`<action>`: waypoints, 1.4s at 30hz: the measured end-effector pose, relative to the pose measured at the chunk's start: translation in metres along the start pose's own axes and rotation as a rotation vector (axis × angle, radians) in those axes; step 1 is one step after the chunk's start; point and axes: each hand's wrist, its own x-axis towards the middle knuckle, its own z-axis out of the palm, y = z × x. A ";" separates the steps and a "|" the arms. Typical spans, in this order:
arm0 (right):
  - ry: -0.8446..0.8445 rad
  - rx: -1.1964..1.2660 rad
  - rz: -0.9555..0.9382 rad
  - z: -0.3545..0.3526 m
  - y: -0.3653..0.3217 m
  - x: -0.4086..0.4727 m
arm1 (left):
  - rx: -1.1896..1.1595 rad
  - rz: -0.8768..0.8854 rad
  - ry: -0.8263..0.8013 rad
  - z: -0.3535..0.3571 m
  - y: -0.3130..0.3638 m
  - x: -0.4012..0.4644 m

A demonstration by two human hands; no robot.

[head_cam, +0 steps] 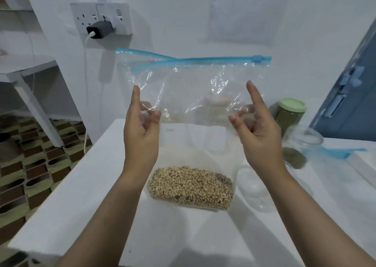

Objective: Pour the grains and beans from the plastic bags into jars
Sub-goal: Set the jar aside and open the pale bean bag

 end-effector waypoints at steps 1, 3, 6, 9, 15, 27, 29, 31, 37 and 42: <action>-0.012 0.000 0.004 -0.013 0.000 -0.007 | -0.002 -0.010 0.007 0.006 0.003 -0.013; -0.027 -0.016 0.009 -0.036 0.002 -0.021 | 0.012 -0.028 0.022 0.019 0.007 -0.037; -0.037 -0.033 0.014 -0.065 0.009 -0.039 | 0.035 -0.063 0.030 0.036 0.010 -0.067; -0.047 -0.044 0.026 -0.084 0.013 -0.051 | 0.074 -0.057 0.035 0.047 0.013 -0.086; -0.061 -0.006 0.044 -0.097 0.010 -0.053 | 0.327 0.033 0.080 0.063 0.027 -0.096; 0.066 0.128 0.035 -0.081 0.013 0.000 | 0.832 0.274 0.134 0.110 0.030 -0.070; 0.043 0.121 -0.020 -0.080 0.003 0.002 | 0.737 0.319 0.087 0.121 0.040 -0.068; 0.001 0.134 -0.073 -0.079 -0.006 0.002 | 0.635 0.352 0.044 0.132 0.054 -0.068; -0.057 -0.011 -0.193 -0.086 -0.010 -0.004 | 0.471 0.415 -0.045 0.155 0.079 -0.067; -0.060 -0.114 -0.265 -0.098 -0.008 0.000 | 0.441 0.418 -0.071 0.166 0.083 -0.064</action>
